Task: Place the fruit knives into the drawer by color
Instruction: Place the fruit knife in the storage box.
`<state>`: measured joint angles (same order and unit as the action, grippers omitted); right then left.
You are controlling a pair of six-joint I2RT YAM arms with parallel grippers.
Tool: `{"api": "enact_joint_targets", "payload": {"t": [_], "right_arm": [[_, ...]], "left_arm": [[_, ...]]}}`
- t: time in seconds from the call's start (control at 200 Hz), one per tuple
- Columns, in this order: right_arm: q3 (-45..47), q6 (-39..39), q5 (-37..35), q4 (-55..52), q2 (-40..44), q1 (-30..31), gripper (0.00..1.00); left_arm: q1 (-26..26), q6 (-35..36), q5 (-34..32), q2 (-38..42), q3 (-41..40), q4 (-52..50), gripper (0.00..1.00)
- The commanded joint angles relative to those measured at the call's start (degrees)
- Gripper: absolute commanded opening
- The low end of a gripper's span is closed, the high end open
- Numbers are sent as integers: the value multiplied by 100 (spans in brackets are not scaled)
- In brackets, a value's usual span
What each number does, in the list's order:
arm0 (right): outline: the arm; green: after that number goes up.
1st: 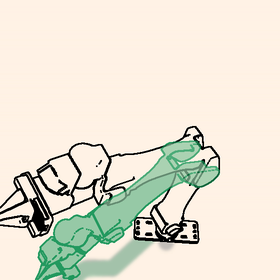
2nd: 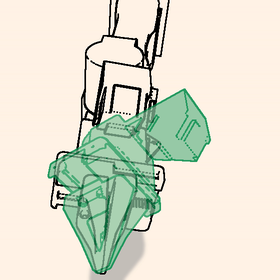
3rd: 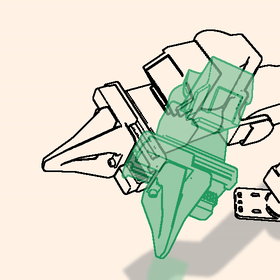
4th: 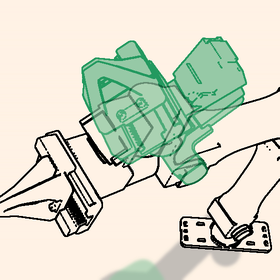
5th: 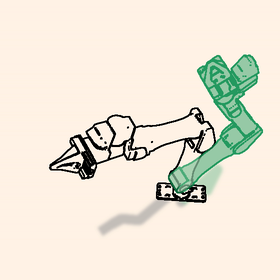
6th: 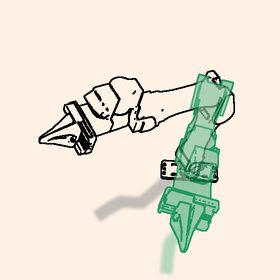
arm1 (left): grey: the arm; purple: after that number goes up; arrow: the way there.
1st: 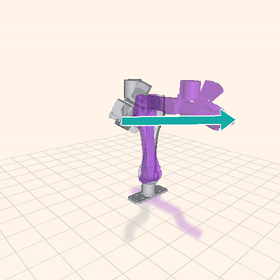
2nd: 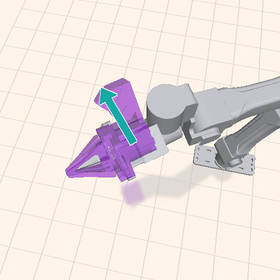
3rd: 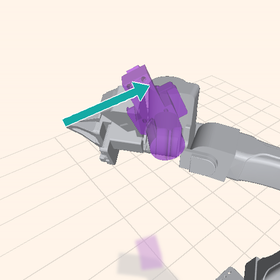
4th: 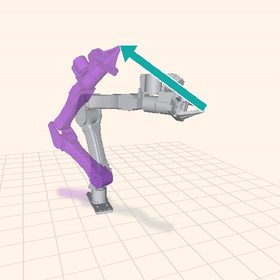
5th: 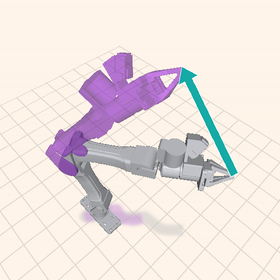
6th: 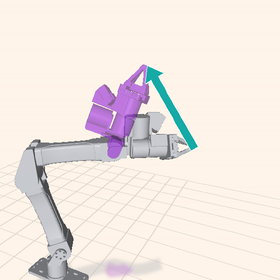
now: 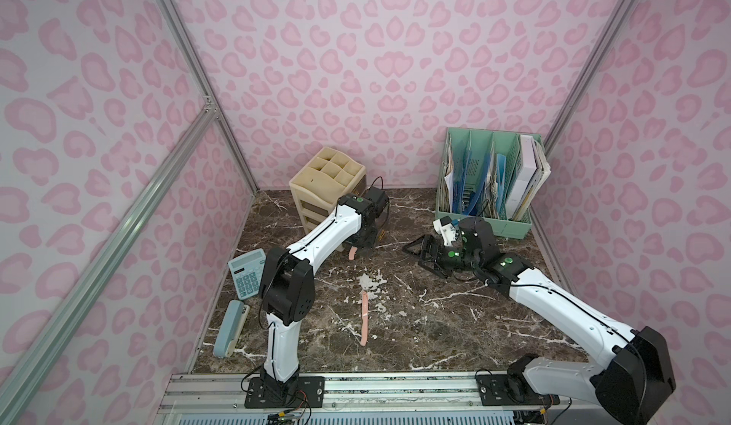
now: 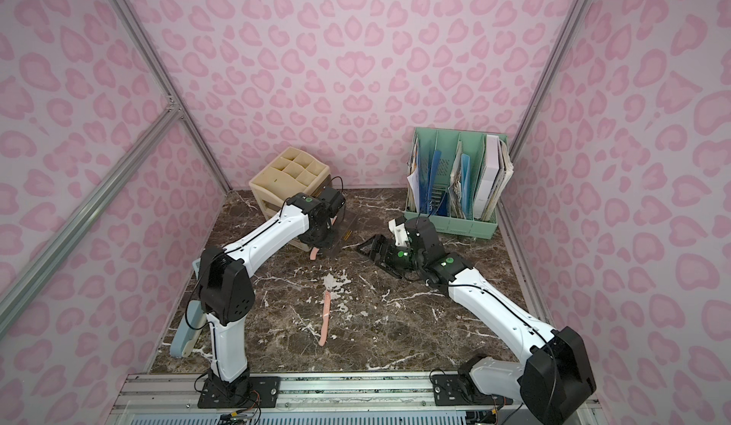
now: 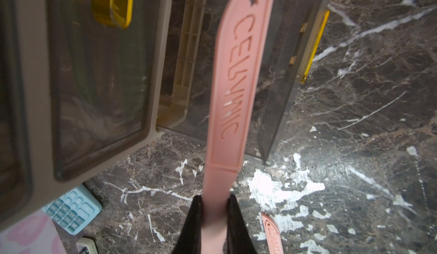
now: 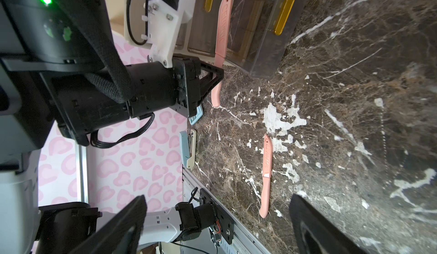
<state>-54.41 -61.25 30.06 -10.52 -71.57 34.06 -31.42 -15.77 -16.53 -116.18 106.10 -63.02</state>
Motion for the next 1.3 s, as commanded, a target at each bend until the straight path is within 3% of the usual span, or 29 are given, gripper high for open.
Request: {"api": "enact_joint_targets", "payload": {"t": [0.0, 0.39, 0.705, 1.065, 1.13, 1.295], "right_arm": [[-19, 25, 59, 60, 3, -5, 97], [5, 86, 172, 27, -41, -135, 97], [160, -340, 361, 948, -102, -284, 97], [-24, -405, 360, 992, -250, -410, 97], [-17, -396, 359, 983, -261, -419, 97], [1, -389, 340, 984, -277, -427, 97]], "left_arm": [[2, 235, -146, -241, 323, -130, 0], [-5, 781, -409, -996, 1191, -135, 0], [57, 1139, -568, -1617, 1843, 8, 0], [206, 1173, -531, -2044, 2318, 49, 0], [215, 1173, -483, -2034, 2319, -2, 3], [215, 1215, -379, -1904, 2161, 34, 24]]}}
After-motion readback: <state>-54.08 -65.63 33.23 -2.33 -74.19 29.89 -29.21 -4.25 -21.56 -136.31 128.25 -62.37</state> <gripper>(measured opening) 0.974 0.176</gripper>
